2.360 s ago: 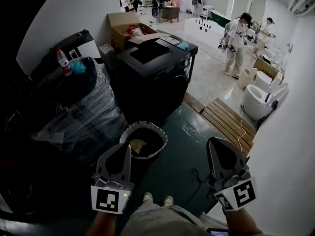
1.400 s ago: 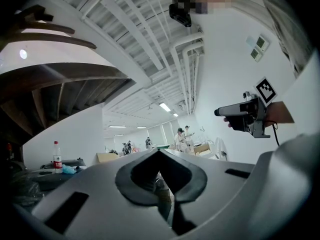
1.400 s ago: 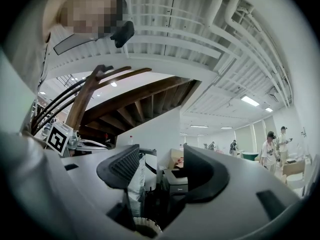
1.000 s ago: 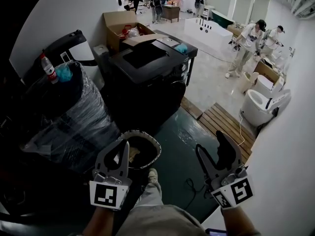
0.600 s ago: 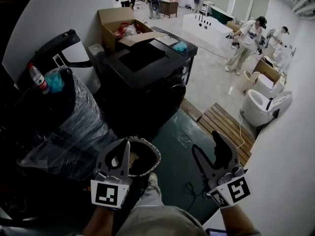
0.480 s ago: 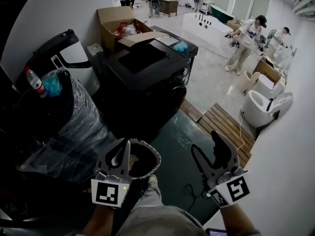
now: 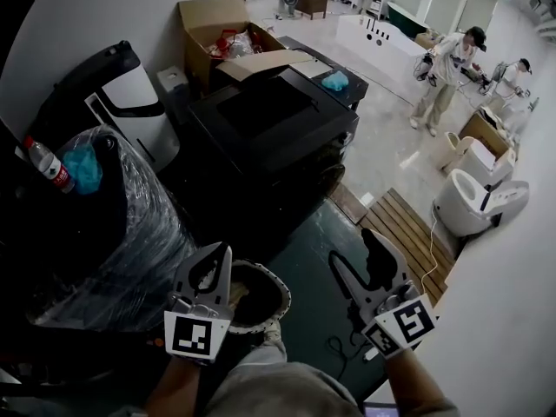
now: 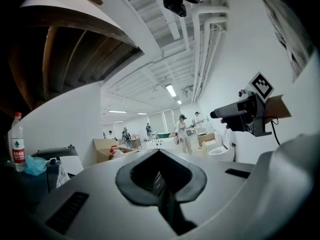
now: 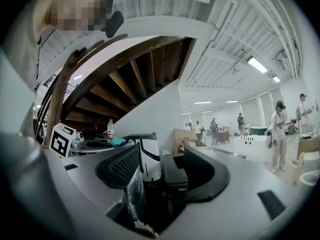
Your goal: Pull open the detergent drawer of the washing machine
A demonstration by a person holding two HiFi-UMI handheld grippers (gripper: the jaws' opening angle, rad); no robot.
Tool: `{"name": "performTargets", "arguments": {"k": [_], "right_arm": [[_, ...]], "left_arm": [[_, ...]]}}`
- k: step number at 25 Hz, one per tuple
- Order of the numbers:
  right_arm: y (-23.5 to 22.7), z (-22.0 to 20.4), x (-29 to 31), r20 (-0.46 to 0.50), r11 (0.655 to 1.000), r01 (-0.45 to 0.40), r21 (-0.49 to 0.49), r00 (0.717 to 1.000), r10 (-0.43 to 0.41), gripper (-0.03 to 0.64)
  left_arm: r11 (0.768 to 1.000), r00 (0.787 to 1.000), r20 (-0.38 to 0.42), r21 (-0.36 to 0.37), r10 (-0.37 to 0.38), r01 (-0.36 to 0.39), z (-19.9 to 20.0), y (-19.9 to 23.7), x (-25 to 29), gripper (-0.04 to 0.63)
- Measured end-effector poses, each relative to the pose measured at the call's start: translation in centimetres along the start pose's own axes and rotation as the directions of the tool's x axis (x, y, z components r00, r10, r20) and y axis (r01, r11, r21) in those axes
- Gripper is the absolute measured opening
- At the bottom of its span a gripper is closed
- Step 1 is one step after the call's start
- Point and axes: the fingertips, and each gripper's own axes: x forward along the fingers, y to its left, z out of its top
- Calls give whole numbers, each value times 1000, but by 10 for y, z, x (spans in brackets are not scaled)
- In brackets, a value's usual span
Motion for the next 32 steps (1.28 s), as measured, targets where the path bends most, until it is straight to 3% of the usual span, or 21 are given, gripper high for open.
{"name": "performTargets", "arguments": {"k": [7,12,16,20,32], "right_arm": [[-22,-38,78,-63,981,-41,191,997,53,284],[-32,-81,120,-84,922,-64,383,991,104,295],[-40,-105,146,-68,836,-71,545,989,129,304],[-49,-128,169,-37,723,-73,687,990,135,318],[-101,-204,230,-18,439,-54,897,987,157,370]], "left_arm": [[1000,999,-50,-17,-7,7,-32,38,46,11],[999,998,-59,-46,18,-20,-54,59,70,11],[999,997,-74,-18,34,-35,-71,71,83,11],[995,996,-60,-61,71,-74,-84,80,93,11],[970,970,-113,-85,217,-227,-119,83,133,11]]}}
